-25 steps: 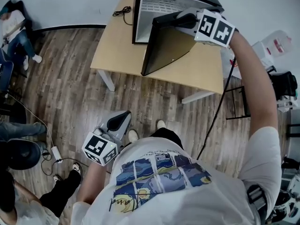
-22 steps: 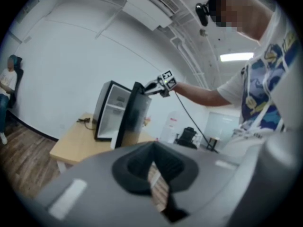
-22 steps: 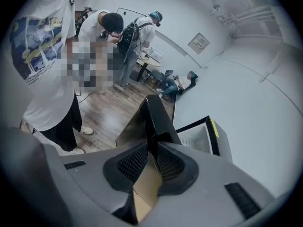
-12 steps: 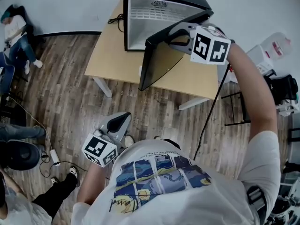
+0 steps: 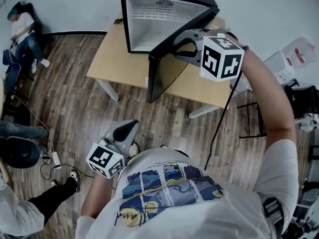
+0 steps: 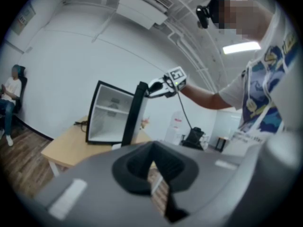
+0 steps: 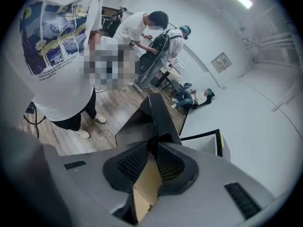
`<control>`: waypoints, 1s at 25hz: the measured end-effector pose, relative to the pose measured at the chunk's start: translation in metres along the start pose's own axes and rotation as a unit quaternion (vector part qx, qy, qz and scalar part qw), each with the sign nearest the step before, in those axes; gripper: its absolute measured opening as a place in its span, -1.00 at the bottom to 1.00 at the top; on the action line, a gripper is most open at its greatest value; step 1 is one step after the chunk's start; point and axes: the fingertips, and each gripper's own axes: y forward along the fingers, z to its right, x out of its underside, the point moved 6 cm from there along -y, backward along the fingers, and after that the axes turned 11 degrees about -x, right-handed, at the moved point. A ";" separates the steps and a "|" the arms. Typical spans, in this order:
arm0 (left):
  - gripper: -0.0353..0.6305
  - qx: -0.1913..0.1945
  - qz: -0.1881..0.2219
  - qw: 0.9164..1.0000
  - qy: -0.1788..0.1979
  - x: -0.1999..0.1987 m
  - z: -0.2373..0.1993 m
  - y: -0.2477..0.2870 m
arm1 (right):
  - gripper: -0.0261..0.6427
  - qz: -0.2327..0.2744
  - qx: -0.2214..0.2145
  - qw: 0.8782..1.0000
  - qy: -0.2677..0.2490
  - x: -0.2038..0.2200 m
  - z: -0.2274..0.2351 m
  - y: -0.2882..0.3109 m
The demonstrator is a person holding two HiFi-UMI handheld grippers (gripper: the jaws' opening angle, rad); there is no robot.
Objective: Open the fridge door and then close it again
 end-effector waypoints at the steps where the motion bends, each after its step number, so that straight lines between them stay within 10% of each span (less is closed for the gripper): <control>1: -0.87 -0.002 0.000 1.000 0.000 0.000 0.006 0.002 | -0.80 0.000 -0.001 1.000 -0.006 0.002 -0.004 -0.003; 25: -0.87 -0.027 0.002 1.000 -0.014 0.025 0.120 0.028 | -0.77 -0.017 0.000 0.996 -0.090 0.056 -0.095 -0.054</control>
